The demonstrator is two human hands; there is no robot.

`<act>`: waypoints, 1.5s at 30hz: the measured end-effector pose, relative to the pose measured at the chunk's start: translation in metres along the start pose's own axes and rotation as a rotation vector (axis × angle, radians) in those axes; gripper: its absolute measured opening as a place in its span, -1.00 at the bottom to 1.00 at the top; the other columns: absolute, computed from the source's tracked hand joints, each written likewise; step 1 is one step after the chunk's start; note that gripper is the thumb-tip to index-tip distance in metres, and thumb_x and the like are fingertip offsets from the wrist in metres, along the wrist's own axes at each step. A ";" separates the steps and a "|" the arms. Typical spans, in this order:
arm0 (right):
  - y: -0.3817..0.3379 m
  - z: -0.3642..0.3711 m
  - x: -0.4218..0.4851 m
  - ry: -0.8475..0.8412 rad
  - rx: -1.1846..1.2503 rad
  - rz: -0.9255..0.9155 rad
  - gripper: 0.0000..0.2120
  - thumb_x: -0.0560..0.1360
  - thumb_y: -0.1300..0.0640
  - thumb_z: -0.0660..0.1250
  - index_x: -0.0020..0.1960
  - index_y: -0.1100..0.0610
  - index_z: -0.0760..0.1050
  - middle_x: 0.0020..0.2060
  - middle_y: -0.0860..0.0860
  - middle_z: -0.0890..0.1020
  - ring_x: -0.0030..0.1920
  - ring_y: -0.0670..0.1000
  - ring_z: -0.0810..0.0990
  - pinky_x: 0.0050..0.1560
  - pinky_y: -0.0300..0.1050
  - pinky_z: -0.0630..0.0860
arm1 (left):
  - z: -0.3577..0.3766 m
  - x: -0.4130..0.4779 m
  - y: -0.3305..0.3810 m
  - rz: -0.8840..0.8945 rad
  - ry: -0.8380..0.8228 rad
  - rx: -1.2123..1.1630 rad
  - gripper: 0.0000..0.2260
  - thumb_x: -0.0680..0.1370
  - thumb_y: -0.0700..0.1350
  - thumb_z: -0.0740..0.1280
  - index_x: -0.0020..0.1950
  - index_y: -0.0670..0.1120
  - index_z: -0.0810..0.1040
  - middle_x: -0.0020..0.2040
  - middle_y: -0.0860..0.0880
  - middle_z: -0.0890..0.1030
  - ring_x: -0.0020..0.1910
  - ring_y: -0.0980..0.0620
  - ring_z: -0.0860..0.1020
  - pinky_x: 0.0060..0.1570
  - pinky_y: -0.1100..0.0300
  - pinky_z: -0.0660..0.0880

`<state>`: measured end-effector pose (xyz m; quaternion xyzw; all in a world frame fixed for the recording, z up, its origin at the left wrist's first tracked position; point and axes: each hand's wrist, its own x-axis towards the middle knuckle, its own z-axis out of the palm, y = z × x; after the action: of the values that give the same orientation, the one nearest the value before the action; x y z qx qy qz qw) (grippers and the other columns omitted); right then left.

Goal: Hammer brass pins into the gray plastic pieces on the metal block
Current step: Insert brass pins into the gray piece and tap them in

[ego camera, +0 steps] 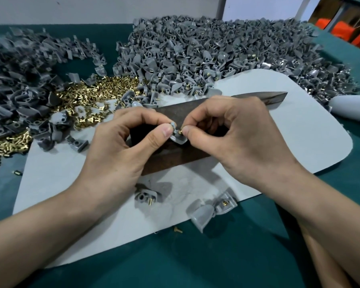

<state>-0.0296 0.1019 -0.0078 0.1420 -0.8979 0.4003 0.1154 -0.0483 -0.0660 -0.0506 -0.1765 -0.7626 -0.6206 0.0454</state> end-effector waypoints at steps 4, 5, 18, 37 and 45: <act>0.001 0.000 0.001 -0.007 0.009 -0.001 -0.87 0.42 0.23 0.44 -0.27 0.06 0.60 -0.43 -0.23 0.50 -0.40 -0.28 0.47 -0.34 -0.46 0.34 | -0.001 0.001 -0.002 -0.001 -0.017 -0.030 -0.86 0.42 0.13 0.39 -0.11 0.13 0.66 -0.05 0.02 0.65 0.06 -0.07 0.56 0.18 -0.19 0.47; 0.001 0.000 0.001 -0.008 0.010 -0.004 -0.87 0.42 0.23 0.44 -0.27 0.06 0.60 -0.43 -0.23 0.50 -0.40 -0.28 0.47 -0.33 -0.46 0.33 | -0.001 0.001 -0.002 0.003 -0.016 -0.036 -0.86 0.42 0.13 0.38 -0.12 0.13 0.66 -0.06 0.03 0.65 0.05 -0.04 0.56 0.17 -0.14 0.48; 0.002 0.000 -0.001 -0.033 0.051 -0.011 -0.88 0.42 0.19 0.46 -0.24 0.02 0.61 -0.42 -0.24 0.53 -0.37 -0.31 0.50 -0.32 -0.50 0.34 | 0.000 0.000 0.000 -0.027 0.033 -0.128 -0.90 0.39 0.02 0.41 -0.25 0.02 0.62 0.23 0.00 0.50 0.22 0.26 0.45 -0.02 0.50 0.41; 0.004 -0.003 0.002 -0.087 0.166 0.024 -0.88 0.40 0.20 0.48 -0.27 0.03 0.63 -0.45 -0.18 0.56 -0.38 -0.27 0.49 -0.33 -0.48 0.34 | -0.003 0.003 -0.004 0.008 0.020 -0.064 -0.91 0.42 0.00 0.42 -0.28 0.06 0.60 0.17 0.08 0.52 0.22 0.29 0.44 0.06 0.50 0.34; 0.004 -0.002 0.003 -0.097 0.179 0.038 -0.89 0.41 0.20 0.47 -0.27 0.04 0.64 -0.45 -0.17 0.57 -0.40 -0.25 0.49 -0.33 -0.46 0.33 | -0.002 0.003 -0.004 0.013 0.015 -0.081 -0.91 0.42 -0.02 0.44 -0.29 0.08 0.61 0.15 0.09 0.52 0.21 0.28 0.46 0.05 0.50 0.35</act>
<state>-0.0334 0.1061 -0.0085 0.1538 -0.8657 0.4735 0.0510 -0.0522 -0.0678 -0.0532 -0.1786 -0.7353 -0.6520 0.0479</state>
